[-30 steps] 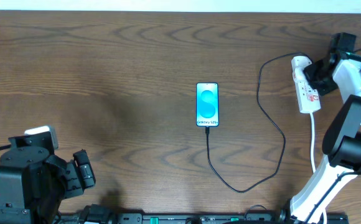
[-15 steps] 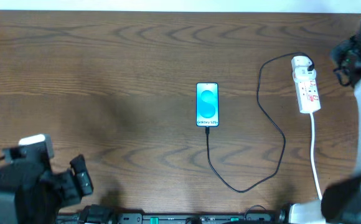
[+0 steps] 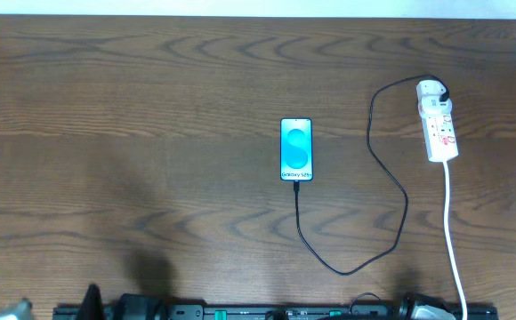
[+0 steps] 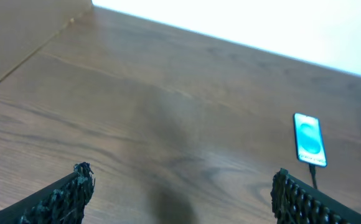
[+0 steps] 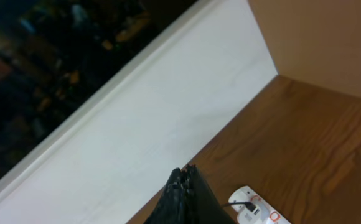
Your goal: Plug charger to phone and switch on socket
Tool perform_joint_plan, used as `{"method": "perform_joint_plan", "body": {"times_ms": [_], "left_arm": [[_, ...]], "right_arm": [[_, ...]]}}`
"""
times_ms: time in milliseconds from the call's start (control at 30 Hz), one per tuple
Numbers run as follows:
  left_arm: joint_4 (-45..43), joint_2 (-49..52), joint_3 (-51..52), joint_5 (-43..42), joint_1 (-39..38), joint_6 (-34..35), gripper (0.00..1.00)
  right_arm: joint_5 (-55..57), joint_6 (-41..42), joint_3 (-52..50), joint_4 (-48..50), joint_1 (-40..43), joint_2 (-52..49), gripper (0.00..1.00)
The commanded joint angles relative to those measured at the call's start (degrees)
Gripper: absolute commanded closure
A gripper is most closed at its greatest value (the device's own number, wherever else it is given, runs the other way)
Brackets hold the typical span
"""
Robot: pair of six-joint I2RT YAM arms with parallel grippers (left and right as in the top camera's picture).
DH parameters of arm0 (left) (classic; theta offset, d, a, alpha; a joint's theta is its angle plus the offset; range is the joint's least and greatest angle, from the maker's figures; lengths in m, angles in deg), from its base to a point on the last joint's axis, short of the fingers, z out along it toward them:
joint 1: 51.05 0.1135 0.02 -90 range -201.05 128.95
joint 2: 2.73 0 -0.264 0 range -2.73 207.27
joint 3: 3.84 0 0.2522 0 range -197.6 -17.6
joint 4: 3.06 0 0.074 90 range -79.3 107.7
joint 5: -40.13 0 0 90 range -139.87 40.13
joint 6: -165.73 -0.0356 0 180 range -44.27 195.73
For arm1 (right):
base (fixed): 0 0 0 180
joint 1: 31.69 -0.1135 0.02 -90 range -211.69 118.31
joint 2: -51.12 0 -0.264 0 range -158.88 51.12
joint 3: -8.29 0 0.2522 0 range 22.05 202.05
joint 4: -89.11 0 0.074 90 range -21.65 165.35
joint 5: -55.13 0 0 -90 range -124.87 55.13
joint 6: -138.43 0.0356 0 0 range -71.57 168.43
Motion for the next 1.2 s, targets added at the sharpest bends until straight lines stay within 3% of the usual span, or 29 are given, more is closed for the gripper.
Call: {"method": "perform_joint_plan", "body": {"times_ms": [0,300,933,1167], "left_arm": [[0.1,-4.7,0.2,0.5,0.2,-0.3,0.07],[7.8,-10.1,0.2,0.2,2.0,-0.3,0.07],[7.5,-10.2,0.1,0.1,5.0,-0.3,0.07],[7.6,-14.6,0.1,0.2,5.0,-0.3,0.07]], "right_arm": [[-3.2,-3.5,0.4,-1.0,-0.2,3.9,0.99],[-9.9,-3.4,0.4,-1.2,-0.2,9.6,0.97],[-15.0,-2.4,0.4,-1.4,-0.2,9.7,0.91],[-15.0,-2.4,0.4,-1.3,-0.2,9.8,0.9]]}}
